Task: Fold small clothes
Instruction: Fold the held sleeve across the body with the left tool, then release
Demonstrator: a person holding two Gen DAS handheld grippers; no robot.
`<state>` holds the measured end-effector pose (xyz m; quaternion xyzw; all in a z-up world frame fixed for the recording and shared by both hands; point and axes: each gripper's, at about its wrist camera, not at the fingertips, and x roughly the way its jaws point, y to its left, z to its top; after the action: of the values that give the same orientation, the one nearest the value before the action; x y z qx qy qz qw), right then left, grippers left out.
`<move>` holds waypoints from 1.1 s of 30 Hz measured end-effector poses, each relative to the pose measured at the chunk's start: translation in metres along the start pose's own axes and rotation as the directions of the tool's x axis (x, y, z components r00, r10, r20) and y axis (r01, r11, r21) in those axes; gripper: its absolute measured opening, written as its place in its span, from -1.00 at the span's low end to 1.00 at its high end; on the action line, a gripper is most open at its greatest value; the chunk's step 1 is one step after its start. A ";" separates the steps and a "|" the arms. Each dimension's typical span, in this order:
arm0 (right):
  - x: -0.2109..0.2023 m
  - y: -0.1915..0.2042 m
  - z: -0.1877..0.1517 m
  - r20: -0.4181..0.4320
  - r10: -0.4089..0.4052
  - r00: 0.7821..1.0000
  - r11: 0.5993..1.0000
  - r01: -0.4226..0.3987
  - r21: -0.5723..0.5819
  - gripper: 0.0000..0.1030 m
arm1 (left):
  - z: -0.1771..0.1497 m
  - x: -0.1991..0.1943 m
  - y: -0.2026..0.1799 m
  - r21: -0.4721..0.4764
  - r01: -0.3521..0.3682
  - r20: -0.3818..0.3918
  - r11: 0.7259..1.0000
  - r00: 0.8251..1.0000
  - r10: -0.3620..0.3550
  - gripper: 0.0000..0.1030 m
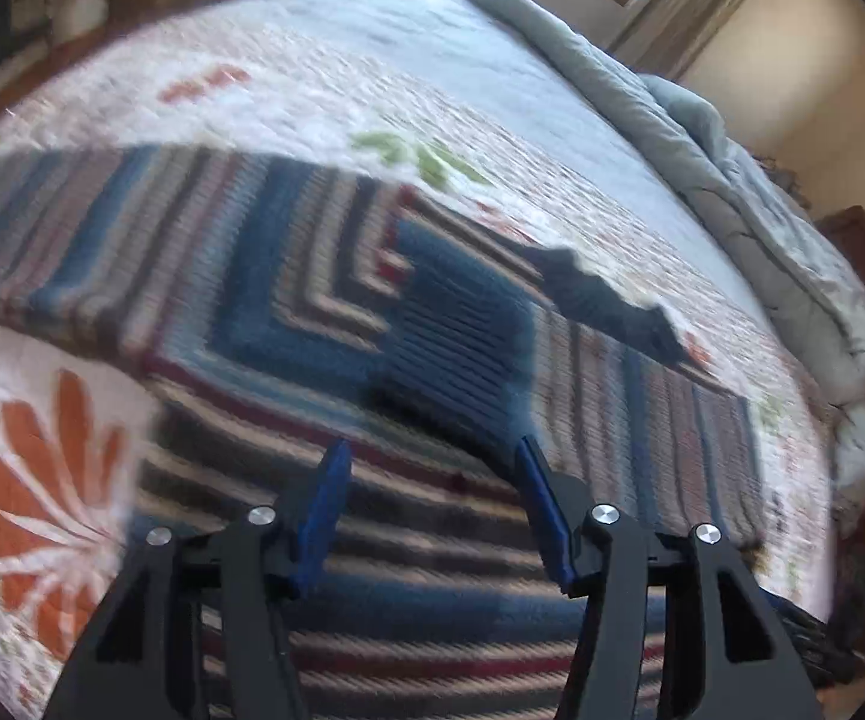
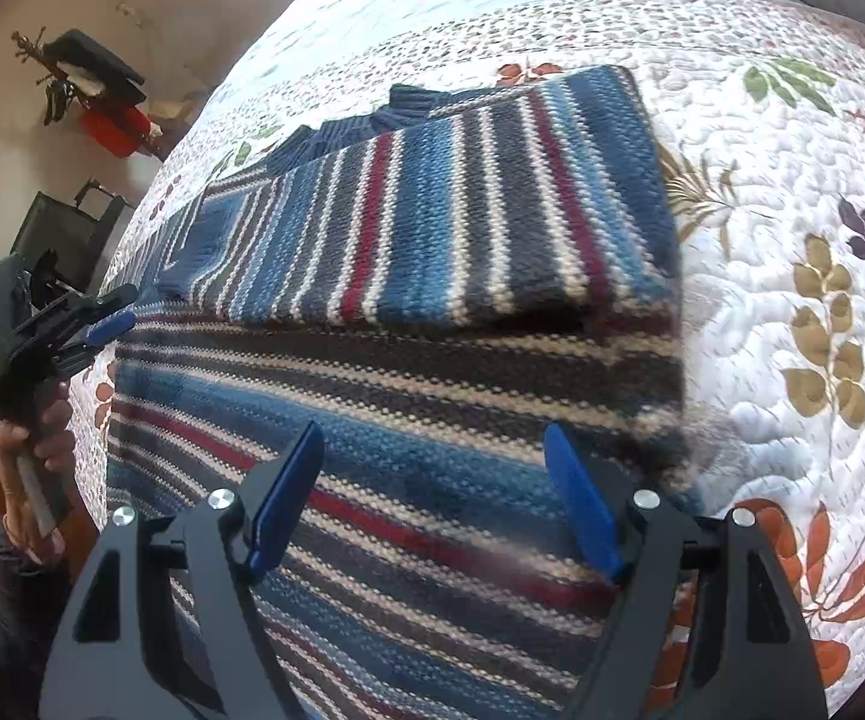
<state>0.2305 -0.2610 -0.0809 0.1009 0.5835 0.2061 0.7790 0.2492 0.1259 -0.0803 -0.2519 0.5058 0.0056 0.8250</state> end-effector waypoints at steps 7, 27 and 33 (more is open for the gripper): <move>0.000 -0.009 0.010 0.007 0.005 1.000 0.998 -0.005 0.064 0.47 | 0.013 0.066 -0.021 -0.121 0.106 -0.179 0.987 0.976 -0.127 0.12; 0.033 -0.080 0.130 -0.020 -0.208 0.978 0.974 0.209 0.090 0.14 | 0.035 0.088 0.002 -0.251 0.163 -0.078 0.954 0.979 -0.188 0.02; 0.034 -0.084 0.137 0.009 -0.119 0.993 0.989 0.118 0.092 -0.79 | 0.057 0.096 0.003 -0.194 0.154 -0.094 0.969 0.980 -0.175 0.03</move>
<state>0.3862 -0.3099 -0.1035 0.1030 0.5915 0.1319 0.7888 0.3429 0.1287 -0.1414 -0.3687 0.5250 -0.0298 0.7665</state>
